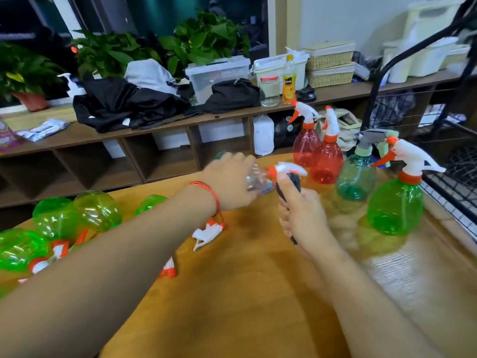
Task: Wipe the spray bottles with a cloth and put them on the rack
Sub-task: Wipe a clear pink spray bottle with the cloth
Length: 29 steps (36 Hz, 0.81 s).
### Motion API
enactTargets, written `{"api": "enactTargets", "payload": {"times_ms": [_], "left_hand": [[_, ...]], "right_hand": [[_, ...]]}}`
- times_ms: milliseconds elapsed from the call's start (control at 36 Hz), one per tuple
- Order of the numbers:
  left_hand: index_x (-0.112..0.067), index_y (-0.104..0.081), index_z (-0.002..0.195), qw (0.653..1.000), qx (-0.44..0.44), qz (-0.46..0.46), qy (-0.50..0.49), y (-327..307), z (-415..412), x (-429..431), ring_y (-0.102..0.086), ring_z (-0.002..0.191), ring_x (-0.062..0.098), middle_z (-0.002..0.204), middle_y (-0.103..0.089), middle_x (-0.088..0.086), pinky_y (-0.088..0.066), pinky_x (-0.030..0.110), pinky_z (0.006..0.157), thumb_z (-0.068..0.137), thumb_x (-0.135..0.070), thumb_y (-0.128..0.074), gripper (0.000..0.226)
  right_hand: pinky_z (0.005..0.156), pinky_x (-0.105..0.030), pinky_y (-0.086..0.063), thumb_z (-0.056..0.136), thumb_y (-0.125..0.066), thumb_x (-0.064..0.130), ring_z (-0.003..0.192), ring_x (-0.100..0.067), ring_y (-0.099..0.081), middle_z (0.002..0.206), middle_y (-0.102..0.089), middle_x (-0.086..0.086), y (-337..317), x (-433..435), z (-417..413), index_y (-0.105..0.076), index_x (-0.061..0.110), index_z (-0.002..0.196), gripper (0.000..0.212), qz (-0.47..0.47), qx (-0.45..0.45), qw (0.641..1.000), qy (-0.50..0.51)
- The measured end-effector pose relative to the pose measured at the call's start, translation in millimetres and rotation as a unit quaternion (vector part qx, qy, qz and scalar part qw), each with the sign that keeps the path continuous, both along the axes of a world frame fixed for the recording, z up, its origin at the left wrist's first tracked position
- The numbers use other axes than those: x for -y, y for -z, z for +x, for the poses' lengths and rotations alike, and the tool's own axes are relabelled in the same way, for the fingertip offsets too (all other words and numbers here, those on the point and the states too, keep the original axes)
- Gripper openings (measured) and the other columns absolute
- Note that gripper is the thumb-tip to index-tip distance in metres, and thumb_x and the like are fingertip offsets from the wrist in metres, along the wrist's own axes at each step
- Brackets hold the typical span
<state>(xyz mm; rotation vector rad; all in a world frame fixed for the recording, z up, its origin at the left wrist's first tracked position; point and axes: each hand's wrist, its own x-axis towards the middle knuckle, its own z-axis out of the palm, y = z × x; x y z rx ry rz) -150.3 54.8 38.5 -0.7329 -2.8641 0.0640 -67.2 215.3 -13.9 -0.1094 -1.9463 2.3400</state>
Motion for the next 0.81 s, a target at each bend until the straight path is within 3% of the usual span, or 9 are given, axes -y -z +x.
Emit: {"api": "enactTargets", "payload": {"times_ms": [167, 250, 306, 361, 417, 500, 639, 750, 806], "left_hand": [[-0.026, -0.057, 0.141, 0.965, 0.023, 0.223, -0.137, 0.4, 43.8, 74.8, -0.062, 0.117, 0.021, 0.129, -0.064, -0.001, -0.051, 0.036, 0.094, 0.090, -0.063, -0.073, 0.065], [-0.028, -0.060, 0.130, 0.899, 0.081, 0.408, -0.140, 5.8, 79.9, 83.1, -0.073, 0.085, 0.010, 0.115, -0.068, -0.009, -0.058, 0.023, 0.069, 0.093, -0.048, -0.079, 0.047], [-0.034, -0.063, 0.122, 0.849, 0.108, 0.500, -0.132, 13.8, 98.2, 85.6, -0.075, 0.075, 0.015, 0.103, -0.073, -0.008, -0.063, 0.033, 0.061, 0.093, -0.043, -0.082, 0.036], [-0.035, -0.066, 0.118, 0.826, 0.124, 0.534, -0.128, 22.8, 110.5, 88.0, -0.076, 0.081, 0.018, 0.099, -0.077, -0.004, -0.064, 0.040, 0.068, 0.092, -0.043, -0.082, 0.032], [-0.031, -0.069, 0.119, 0.785, 0.159, 0.589, -0.108, 30.8, 121.1, 87.1, -0.077, 0.087, 0.019, 0.103, -0.078, 0.000, -0.065, 0.039, 0.066, 0.093, -0.037, -0.081, 0.029], [-0.025, -0.071, 0.121, 0.755, 0.179, 0.623, -0.095, 41.0, 132.2, 88.0, -0.077, 0.095, 0.011, 0.111, -0.079, 0.001, -0.061, 0.024, 0.072, 0.097, -0.032, -0.077, 0.025], [-0.031, -0.071, 0.130, 0.719, 0.208, 0.657, -0.090, 57.0, 139.1, 101.0, -0.072, 0.119, 0.024, 0.124, -0.077, -0.002, -0.056, 0.051, 0.105, 0.093, -0.058, -0.071, 0.046], [-0.019, -0.068, 0.129, 0.632, 0.237, 0.733, -0.080, 60.3, 144.1, 108.7, -0.078, 0.104, 0.028, 0.117, -0.080, 0.009, -0.064, 0.037, 0.078, 0.099, -0.040, -0.063, 0.036], [-0.020, -0.068, 0.132, 0.612, 0.233, 0.751, -0.082, 65.6, 143.0, 113.5, -0.077, 0.107, 0.032, 0.121, -0.078, 0.012, -0.064, 0.042, 0.079, 0.102, -0.041, -0.065, 0.037]], "right_hand": [[0.041, -0.023, -0.019, 0.105, -0.058, 0.032, 0.040, -0.017, -0.023, 0.049, -0.026, 0.000, 11.4, 37.5, 2.4, -0.033, 0.021, 0.056, 0.056, 0.054, 0.035, 0.998, -0.013], [0.044, -0.026, -0.014, 0.104, -0.056, 0.021, 0.044, -0.015, -0.020, 0.053, -0.023, 0.002, 12.7, 42.3, 5.7, -0.040, 0.017, 0.073, 0.036, 0.005, 0.062, 0.998, -0.030], [0.046, -0.026, -0.013, 0.104, -0.054, 0.020, 0.044, -0.015, -0.019, 0.056, -0.022, 0.002, 11.0, 43.7, 9.1, -0.048, 0.015, 0.087, 0.019, -0.006, 0.070, 0.997, -0.038], [0.046, -0.025, -0.012, 0.103, -0.052, 0.020, 0.045, -0.015, -0.019, 0.058, -0.022, 0.001, 9.7, 45.3, 12.4, -0.049, 0.015, 0.090, 0.014, -0.004, 0.069, 0.997, -0.033], [0.050, -0.029, -0.009, 0.103, -0.051, 0.019, 0.045, -0.015, -0.017, 0.057, -0.021, 0.001, 8.9, 47.6, 14.7, -0.040, 0.016, 0.074, 0.031, 0.005, 0.069, 0.997, -0.022], [0.051, -0.034, -0.008, 0.103, -0.053, 0.022, 0.045, -0.014, -0.017, 0.055, -0.022, 0.001, 7.8, 52.4, 18.9, -0.030, 0.023, 0.064, 0.046, 0.021, 0.070, 0.997, -0.028], [0.048, -0.032, -0.018, 0.101, -0.059, 0.056, 0.044, -0.015, -0.025, 0.060, -0.031, -0.003, 12.9, 52.0, 21.6, -0.042, 0.019, 0.072, 0.050, 0.084, 0.064, 0.991, -0.086], [0.055, -0.028, -0.043, 0.105, -0.050, 0.056, 0.055, -0.013, -0.061, 0.075, -0.067, -0.003, 12.3, 57.8, 18.8, -0.067, 0.024, 0.103, 0.037, 0.071, 0.061, 0.992, -0.081], [0.065, -0.025, -0.048, 0.106, -0.054, 0.045, 0.071, -0.010, -0.070, 0.085, -0.075, 0.004, 13.8, 60.8, 16.6, -0.069, 0.029, 0.114, 0.023, 0.044, 0.058, 0.994, -0.079]]}}
